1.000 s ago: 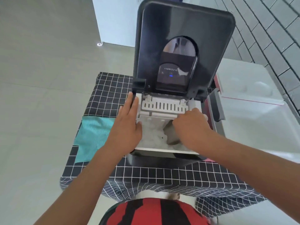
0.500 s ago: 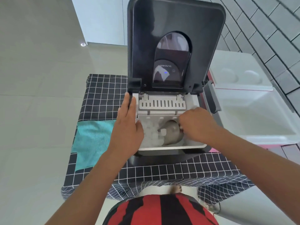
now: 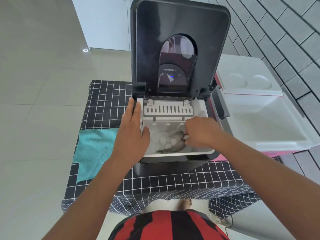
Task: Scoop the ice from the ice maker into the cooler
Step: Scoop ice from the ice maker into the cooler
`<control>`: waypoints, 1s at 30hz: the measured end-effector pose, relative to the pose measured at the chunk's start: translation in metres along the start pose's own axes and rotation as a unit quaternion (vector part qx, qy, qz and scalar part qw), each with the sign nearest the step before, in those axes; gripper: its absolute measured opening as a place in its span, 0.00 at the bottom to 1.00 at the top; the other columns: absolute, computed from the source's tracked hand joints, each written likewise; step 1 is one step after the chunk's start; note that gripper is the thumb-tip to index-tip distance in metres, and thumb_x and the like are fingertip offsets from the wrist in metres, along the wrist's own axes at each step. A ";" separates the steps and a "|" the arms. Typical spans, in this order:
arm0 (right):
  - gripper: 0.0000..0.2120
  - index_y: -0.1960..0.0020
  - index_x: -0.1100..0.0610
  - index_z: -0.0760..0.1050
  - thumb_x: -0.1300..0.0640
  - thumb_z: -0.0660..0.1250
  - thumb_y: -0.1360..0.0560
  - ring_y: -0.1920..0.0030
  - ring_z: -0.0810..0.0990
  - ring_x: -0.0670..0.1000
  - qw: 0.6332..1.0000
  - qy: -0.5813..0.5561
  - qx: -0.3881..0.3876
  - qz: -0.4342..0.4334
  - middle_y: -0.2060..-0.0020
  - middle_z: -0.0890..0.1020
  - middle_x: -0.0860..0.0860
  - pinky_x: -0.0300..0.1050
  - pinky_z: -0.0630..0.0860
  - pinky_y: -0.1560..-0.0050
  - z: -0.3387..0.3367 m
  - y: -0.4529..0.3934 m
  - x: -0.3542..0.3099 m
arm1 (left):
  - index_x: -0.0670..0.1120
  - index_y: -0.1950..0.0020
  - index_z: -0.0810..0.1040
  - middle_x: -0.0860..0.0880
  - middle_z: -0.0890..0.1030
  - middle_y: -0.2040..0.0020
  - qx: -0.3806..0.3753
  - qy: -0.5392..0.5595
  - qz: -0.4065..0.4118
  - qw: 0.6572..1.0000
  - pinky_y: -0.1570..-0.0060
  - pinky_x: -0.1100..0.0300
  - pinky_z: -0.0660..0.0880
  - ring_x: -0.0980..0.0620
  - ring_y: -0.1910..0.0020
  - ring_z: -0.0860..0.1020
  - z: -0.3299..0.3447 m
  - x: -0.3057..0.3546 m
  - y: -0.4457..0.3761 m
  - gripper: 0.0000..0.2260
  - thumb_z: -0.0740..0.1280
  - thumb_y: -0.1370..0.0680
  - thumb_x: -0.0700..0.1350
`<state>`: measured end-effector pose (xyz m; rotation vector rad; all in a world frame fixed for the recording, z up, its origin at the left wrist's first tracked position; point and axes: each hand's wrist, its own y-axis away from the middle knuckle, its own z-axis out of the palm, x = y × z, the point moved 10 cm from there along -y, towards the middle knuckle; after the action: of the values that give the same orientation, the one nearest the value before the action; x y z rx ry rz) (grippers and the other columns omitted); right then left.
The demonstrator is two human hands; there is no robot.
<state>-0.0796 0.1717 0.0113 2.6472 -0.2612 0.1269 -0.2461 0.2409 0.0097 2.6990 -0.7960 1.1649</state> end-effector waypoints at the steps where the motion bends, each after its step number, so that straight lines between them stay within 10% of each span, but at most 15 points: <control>1: 0.11 0.65 0.55 0.69 0.54 0.67 0.28 0.68 0.73 0.51 0.999 -0.040 -0.029 0.009 0.70 0.72 0.49 0.44 0.72 0.65 0.007 -0.002 -0.001 | 0.50 0.19 0.48 0.62 0.39 0.20 -0.001 0.001 -0.004 1.000 0.29 0.50 0.67 0.54 0.21 0.51 0.000 -0.001 0.000 0.32 0.61 0.19 0.44; 11: 0.14 0.48 0.52 0.80 0.63 0.61 0.28 0.56 0.79 0.53 0.980 0.098 0.158 -0.069 0.59 0.80 0.51 0.45 0.67 0.60 -0.002 -0.004 -0.020 | 0.50 0.19 0.48 0.62 0.39 0.21 0.003 -0.003 -0.003 1.000 0.36 0.49 0.74 0.51 0.22 0.59 -0.002 0.000 0.001 0.32 0.61 0.19 0.43; 30: 0.06 0.52 0.48 0.78 0.52 0.68 0.29 0.54 0.77 0.53 0.964 -0.119 0.235 -0.023 0.62 0.79 0.48 0.45 0.74 0.60 -0.007 0.033 0.012 | 0.51 0.19 0.52 0.64 0.43 0.21 0.020 0.021 0.002 1.000 0.30 0.61 0.58 0.72 0.27 0.44 0.000 -0.003 0.000 0.27 0.51 0.17 0.57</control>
<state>-0.0748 0.1444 0.0343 3.1430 -0.2760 -0.1684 -0.2480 0.2422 0.0078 2.6975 -0.7798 1.2462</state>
